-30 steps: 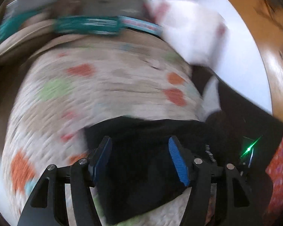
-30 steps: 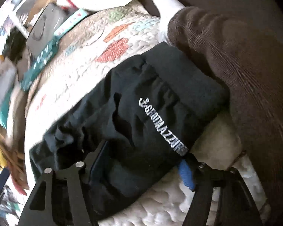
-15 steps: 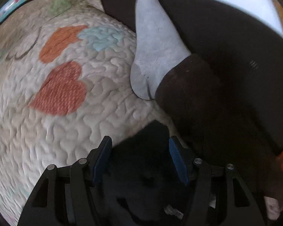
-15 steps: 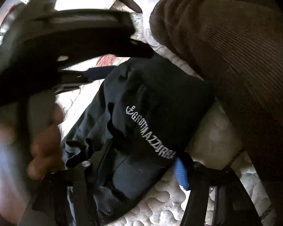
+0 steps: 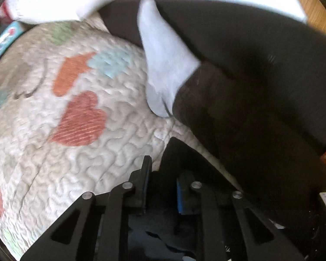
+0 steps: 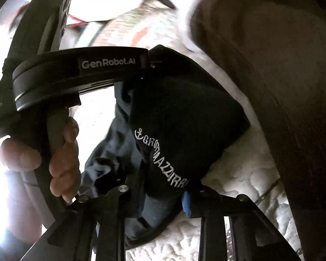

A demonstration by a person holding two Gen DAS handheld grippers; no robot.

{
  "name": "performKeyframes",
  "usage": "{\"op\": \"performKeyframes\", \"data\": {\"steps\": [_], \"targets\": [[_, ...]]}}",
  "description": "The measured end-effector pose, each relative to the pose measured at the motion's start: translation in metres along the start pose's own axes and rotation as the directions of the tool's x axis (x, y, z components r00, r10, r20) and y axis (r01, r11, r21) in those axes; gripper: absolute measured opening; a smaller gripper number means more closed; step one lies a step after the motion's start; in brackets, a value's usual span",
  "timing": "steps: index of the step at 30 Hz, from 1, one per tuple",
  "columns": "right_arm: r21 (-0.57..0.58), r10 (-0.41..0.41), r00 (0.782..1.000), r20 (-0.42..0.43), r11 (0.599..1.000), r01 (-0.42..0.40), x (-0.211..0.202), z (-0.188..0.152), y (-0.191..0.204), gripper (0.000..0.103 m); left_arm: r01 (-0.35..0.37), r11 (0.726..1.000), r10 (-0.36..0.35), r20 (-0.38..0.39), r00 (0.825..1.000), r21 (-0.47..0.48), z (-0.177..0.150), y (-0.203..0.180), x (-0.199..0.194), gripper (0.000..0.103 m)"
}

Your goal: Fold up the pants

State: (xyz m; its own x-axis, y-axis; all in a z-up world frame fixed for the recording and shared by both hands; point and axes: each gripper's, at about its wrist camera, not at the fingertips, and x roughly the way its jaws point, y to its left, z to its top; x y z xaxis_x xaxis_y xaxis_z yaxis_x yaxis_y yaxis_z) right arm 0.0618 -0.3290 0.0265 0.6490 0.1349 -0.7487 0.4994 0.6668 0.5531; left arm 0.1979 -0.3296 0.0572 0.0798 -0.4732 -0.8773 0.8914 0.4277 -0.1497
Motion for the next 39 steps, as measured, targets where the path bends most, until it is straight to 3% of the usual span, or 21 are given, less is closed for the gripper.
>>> {"op": "performKeyframes", "data": {"steps": [3, 8, 11, 13, 14, 16, 17, 18, 20, 21, 23, 25, 27, 31, 35, 37, 39], "targets": [[-0.166, 0.004, 0.998, 0.059, 0.986, 0.006, -0.014, -0.01, 0.035, 0.025, 0.01, 0.999, -0.006, 0.091, 0.996, -0.049, -0.017, 0.018, -0.046, 0.018], [-0.405, 0.043, 0.995, 0.093, 0.914, -0.002, -0.024, -0.038, 0.092, 0.022, 0.052, 0.978, -0.004, 0.234, 0.972, -0.2, -0.07, 0.06, -0.124, 0.017], [-0.527, 0.062, 0.997, 0.056, 0.849, -0.023, -0.018, -0.059, 0.124, 0.022, 0.081, 0.938, 0.024, 0.297, 0.955, -0.337, -0.119, 0.096, -0.152, 0.018], [-0.61, 0.062, 0.998, 0.017, 0.791, -0.039, -0.012, -0.077, 0.139, 0.023, 0.067, 0.889, 0.083, 0.304, 0.949, -0.453, -0.148, 0.121, -0.157, 0.025], [-0.67, 0.048, 0.999, -0.004, 0.741, -0.038, -0.003, -0.09, 0.151, 0.027, 0.051, 0.857, 0.114, 0.285, 0.952, -0.513, -0.167, 0.134, -0.153, 0.031], [-0.729, 0.029, 1.0, -0.013, 0.684, -0.029, 0.008, -0.11, 0.157, 0.04, -0.018, 0.805, 0.181, 0.217, 0.959, -0.593, -0.2, 0.152, -0.147, 0.032], [-0.751, 0.017, 0.999, -0.029, 0.66, -0.033, 0.014, -0.12, 0.159, 0.058, -0.062, 0.787, 0.214, 0.177, 0.961, -0.614, -0.214, 0.159, -0.146, 0.034], [-0.765, 0.015, 0.999, -0.05, 0.643, -0.048, 0.016, -0.128, 0.159, 0.065, -0.093, 0.773, 0.238, 0.151, 0.96, -0.628, -0.228, 0.162, -0.146, 0.036], [-0.811, 0.004, 0.998, -0.059, 0.583, -0.05, 0.014, -0.143, 0.162, 0.068, -0.094, 0.752, 0.248, 0.149, 0.957, -0.652, -0.253, 0.166, -0.152, 0.042], [-0.834, -0.008, 0.999, -0.043, 0.551, -0.032, 0.011, -0.149, 0.163, 0.076, -0.086, 0.733, 0.255, 0.156, 0.954, -0.675, -0.265, 0.168, -0.157, 0.043], [-0.872, -0.011, 0.998, -0.062, 0.486, -0.049, 0.004, -0.157, 0.165, 0.081, -0.069, 0.68, 0.272, 0.164, 0.948, -0.73, -0.284, 0.169, -0.165, 0.047], [-0.875, -0.01, 0.996, -0.085, 0.479, -0.07, -0.007, -0.154, 0.161, 0.081, -0.037, 0.629, 0.278, 0.18, 0.944, -0.777, -0.3, 0.172, -0.17, 0.049], [-0.859, -0.011, 0.997, -0.08, 0.508, -0.064, -0.018, -0.143, 0.157, 0.081, 0.0, 0.582, 0.282, 0.202, 0.938, -0.813, -0.316, 0.175, -0.171, 0.052], [-0.807, -0.075, 0.997, 0.034, 0.586, 0.071, -0.028, -0.11, 0.155, 0.081, 0.033, 0.496, 0.302, 0.208, 0.931, -0.868, -0.344, 0.184, -0.172, 0.052], [-0.785, -0.128, 0.989, 0.072, 0.604, 0.135, -0.023, -0.09, 0.164, 0.081, 0.065, 0.402, 0.289, 0.194, 0.937, -0.913, -0.366, 0.198, -0.175, 0.052], [-0.784, -0.159, 0.986, 0.046, 0.606, 0.134, -0.009, -0.087, 0.165, 0.081, 0.072, 0.393, 0.304, 0.203, 0.931, -0.917, -0.37, 0.198, -0.182, 0.052], [-0.776, -0.194, 0.979, 0.054, 0.609, 0.163, 0.002, -0.084, 0.162, 0.081, 0.117, 0.421, 0.301, 0.26, 0.917, -0.9, -0.367, 0.191, -0.191, 0.052]]}}
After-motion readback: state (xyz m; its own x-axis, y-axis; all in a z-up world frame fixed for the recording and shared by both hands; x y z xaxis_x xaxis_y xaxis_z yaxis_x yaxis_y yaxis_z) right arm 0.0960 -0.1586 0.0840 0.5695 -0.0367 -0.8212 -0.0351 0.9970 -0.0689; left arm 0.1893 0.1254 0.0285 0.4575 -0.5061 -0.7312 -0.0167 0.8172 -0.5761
